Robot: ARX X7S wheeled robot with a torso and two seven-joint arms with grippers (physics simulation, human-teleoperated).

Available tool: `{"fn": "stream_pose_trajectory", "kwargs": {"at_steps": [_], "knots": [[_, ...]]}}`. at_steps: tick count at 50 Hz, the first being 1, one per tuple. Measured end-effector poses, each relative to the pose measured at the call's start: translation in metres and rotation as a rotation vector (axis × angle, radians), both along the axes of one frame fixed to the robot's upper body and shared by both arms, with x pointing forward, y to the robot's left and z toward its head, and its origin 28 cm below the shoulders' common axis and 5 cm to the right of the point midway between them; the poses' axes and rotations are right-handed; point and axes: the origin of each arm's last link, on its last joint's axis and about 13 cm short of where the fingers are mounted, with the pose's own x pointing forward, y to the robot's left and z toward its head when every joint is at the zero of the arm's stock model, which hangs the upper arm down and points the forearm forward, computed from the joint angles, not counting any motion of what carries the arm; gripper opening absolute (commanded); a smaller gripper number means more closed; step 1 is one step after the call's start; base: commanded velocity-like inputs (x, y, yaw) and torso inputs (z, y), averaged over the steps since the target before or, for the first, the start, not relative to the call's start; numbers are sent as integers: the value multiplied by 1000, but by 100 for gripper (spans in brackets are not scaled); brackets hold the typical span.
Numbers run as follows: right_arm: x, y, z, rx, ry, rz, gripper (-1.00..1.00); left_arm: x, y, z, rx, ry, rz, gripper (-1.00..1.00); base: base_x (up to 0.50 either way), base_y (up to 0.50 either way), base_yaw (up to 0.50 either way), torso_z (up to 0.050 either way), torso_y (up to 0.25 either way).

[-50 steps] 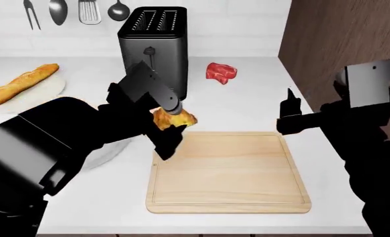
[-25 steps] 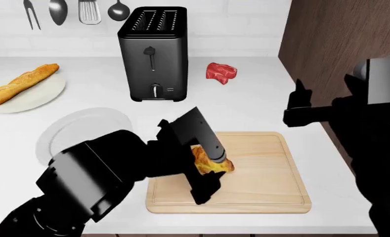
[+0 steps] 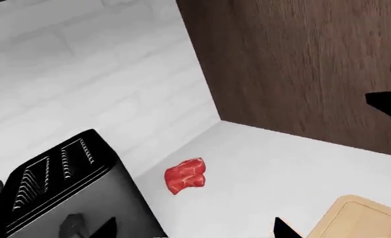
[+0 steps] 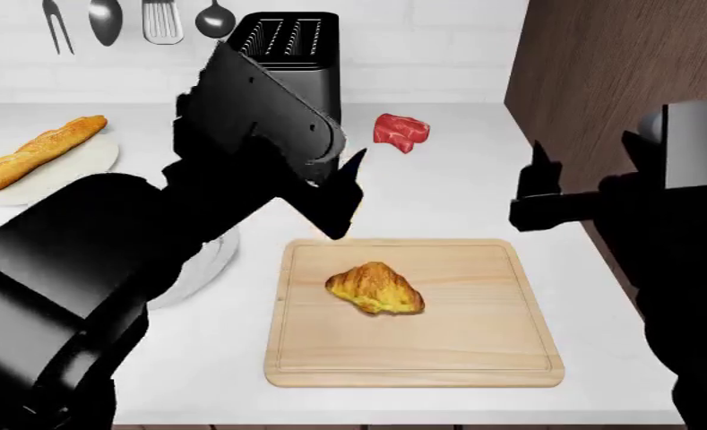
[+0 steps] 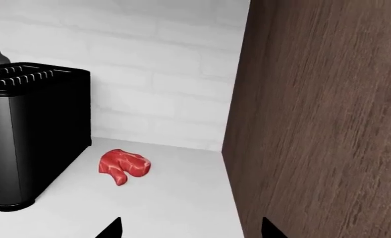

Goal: From the different types of pastries on the counter, select a croissant and place it on the cutting board. Then retrieve a jar of jam from the cabinet and place it alongside the croissant on the cutting board.

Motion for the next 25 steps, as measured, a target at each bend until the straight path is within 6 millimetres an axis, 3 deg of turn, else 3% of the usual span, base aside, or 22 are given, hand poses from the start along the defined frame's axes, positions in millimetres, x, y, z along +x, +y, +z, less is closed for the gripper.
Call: {"fn": "stream_pose_trajectory", "kwargs": {"at_steps": [10, 25], "knots": [[-10, 11, 18, -1, -84, 25, 100, -28, 25, 15, -289, -192, 187, 100, 0, 0, 0, 0, 0], [-40, 32, 73, -21, -323, 51, 100, -54, 50, -3, -483, -218, 332, 100, 0, 0, 0, 0, 0]]}}
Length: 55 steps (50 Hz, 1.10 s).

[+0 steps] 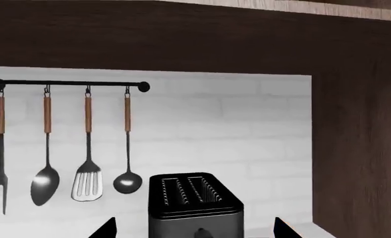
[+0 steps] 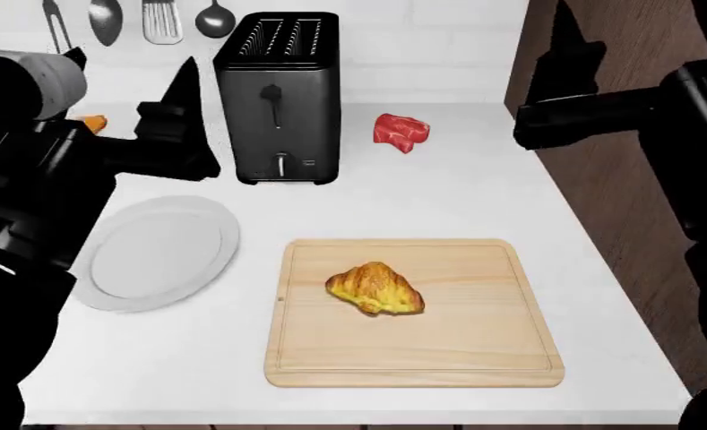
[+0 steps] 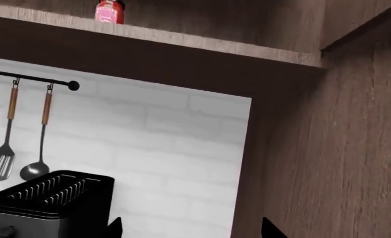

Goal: From the different types of pastries on the counter, select a croissant and place it on the cutting board. Then retrieve a jar of jam from the cabinet and place it alongside the croissant on the cutting board.

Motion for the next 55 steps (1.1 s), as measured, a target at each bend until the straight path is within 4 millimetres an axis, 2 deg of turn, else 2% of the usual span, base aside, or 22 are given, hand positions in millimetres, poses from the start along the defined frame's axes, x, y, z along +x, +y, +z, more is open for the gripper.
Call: {"fn": "stream_pose_trajectory", "kwargs": {"at_steps": [11, 19, 26, 41, 55], "knots": [[-12, 6, 32, 19, -115, 8, 100, -3, 5, -17, -20, 13, 9, 100, 0, 0, 0, 0, 0], [-6, 14, 53, 46, -177, 33, 100, -3, 8, -25, -44, 50, -6, 100, 0, 0, 0, 0, 0], [14, 21, 74, 66, -192, 60, 100, 0, 9, -24, -78, 82, -20, 100, 0, 0, 0, 0, 0], [73, 27, 132, 84, -198, 85, 100, 23, 11, -13, -108, 115, -63, 100, 0, 0, 0, 0, 0], [92, 28, 152, 54, -220, 85, 100, 26, 19, -3, -141, 123, -58, 100, 0, 0, 0, 0, 0]]}}
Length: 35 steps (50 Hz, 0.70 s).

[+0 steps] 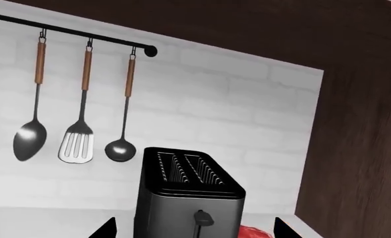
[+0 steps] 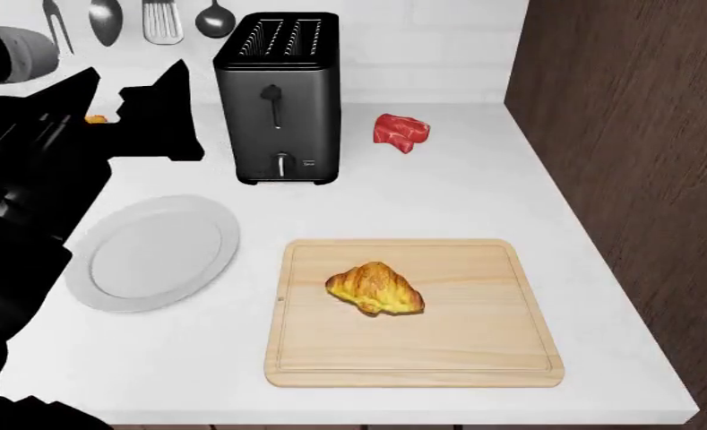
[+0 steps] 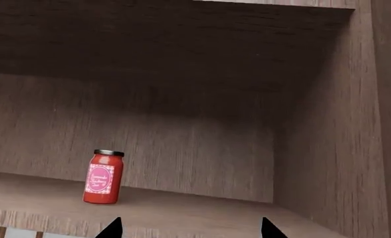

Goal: From the different types of pastries on the counter, select a croissant and place it on the cutting board. Then retrieve a jar of jam from the cabinet and place it alongside the croissant on the cutting board.

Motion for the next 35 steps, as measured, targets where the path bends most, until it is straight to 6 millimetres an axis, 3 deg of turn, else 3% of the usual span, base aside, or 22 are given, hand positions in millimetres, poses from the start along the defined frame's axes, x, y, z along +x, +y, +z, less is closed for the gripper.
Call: {"fn": "stream_pose_trajectory", "kwargs": {"at_steps": [22, 26, 29, 35], "knots": [[6, -2, 7, 47, 24, -8, 100, 15, 1, -1, 23, 30, -33, 100, 0, 51, 0, 0, 0], [3, 6, 47, 8, -64, 19, 100, 17, 2, -2, 26, 34, -36, 100, 0, 500, 0, 0, 5], [-2, -1, 77, 8, -123, -32, 100, 17, 2, -2, 28, 36, -36, 100, 0, 500, 0, 0, 0], [3, -6, 102, 60, -105, -85, 100, 18, 3, -3, 31, 39, -39, 100, 0, 417, 0, 0, 0]]}}
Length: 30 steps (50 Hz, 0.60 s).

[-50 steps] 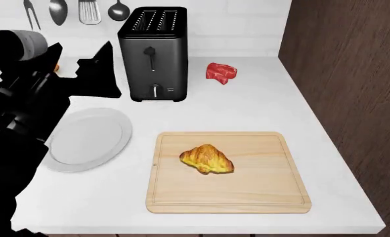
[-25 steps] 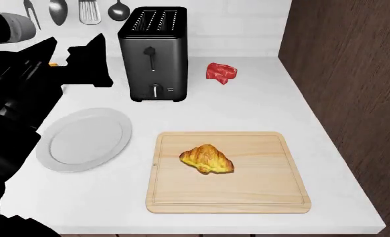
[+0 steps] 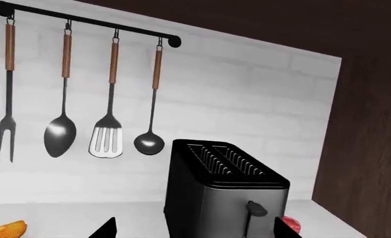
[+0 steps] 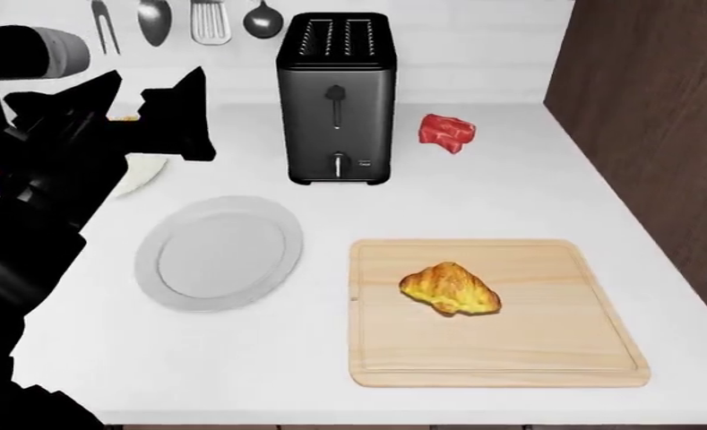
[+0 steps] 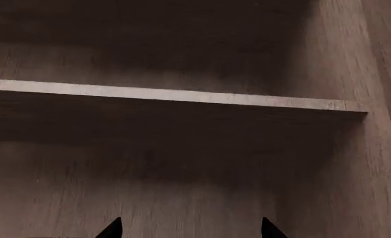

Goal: From the different types of pastries on the counter, select a croissant and place it on the cutting board. Then retrieve a jar of jam from the cabinet and place it alongside the croissant on the cutting board.

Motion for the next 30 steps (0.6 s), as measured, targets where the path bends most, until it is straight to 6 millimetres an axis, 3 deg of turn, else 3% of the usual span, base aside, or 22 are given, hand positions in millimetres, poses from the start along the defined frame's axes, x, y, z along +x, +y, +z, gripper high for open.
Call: {"fn": "stream_pose_trajectory", "kwargs": {"at_steps": [8, 16, 30], "knots": [[13, 10, 1, 52, 82, 27, 100, -2, 2, -1, 3, 3, 9, 100, 0, 21, 0, 0, 0], [19, 12, -4, 61, 167, 28, 100, -3, -1, -1, 9, 0, -16, 100, 0, 500, 0, 0, 0], [21, 17, -11, 87, 288, 95, 100, -3, 0, -2, 14, 8, -6, 100, 0, 0, 0, 0, 0]]}}
